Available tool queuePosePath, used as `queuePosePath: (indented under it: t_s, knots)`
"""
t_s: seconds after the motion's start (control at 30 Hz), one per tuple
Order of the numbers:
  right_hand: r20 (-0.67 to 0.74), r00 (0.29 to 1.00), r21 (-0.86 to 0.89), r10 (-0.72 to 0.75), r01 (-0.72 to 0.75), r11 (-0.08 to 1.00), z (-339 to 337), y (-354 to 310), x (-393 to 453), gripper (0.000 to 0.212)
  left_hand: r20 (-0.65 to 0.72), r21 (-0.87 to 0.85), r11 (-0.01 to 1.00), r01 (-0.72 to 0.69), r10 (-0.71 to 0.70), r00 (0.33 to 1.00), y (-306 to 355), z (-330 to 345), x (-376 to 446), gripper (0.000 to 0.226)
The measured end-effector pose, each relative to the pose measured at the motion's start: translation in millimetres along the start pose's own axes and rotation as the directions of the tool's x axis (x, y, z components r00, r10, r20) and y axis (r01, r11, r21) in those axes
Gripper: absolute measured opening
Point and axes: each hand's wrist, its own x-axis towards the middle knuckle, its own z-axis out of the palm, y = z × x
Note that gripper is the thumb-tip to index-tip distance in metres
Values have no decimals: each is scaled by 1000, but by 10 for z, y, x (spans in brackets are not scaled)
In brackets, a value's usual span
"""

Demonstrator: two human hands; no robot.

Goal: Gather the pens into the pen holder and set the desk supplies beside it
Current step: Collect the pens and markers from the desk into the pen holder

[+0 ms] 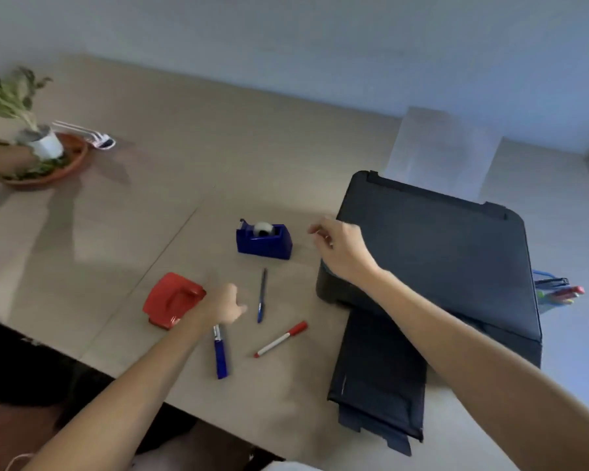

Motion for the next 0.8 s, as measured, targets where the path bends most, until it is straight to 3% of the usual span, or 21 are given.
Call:
queuePosePath:
  t_s: [0.1, 0.2, 0.27, 0.37, 0.5, 0.57, 0.67, 0.8]
  knots:
    - [293, 952, -103, 88, -60, 993, 804, -46, -178, 25, -23, 75, 983, 166, -164, 986, -378, 393, 39, 29]
    - [549, 782, -333, 294, -119, 936, 1353, 143, -382, 32, -18, -57, 968, 244, -245, 969, -567, 658, 96, 24]
    - [557, 739, -418, 379, -144, 897, 1543, 305, -504, 34, 15, -114, 953, 279, -280, 960, -583, 717, 121, 29]
    - [486, 773, -493, 408, -143, 858, 1657, 471, -646, 30, -37, -167, 962, 217, -226, 973, -548, 702, 226, 30]
    - [467, 823, -644, 324, 65, 762, 1683, 589, -716, 25, -141, -323, 943, 75, -126, 982, -272, 612, 587, 28]
    - [462, 830, -673, 314, 97, 733, 1644, 587, -754, 28, -112, -335, 940, 67, -111, 987, -92, 580, 747, 33]
    - [476, 809, -657, 344, 67, 751, 1428, 453, -786, 24, -66, -194, 979, 54, -68, 995, 45, 672, 946, 48]
    - [439, 845, -495, 306, -57, 867, 920, 290, -876, 4, -158, 35, 999, -24, 30, 987, 54, 847, 1071, 34]
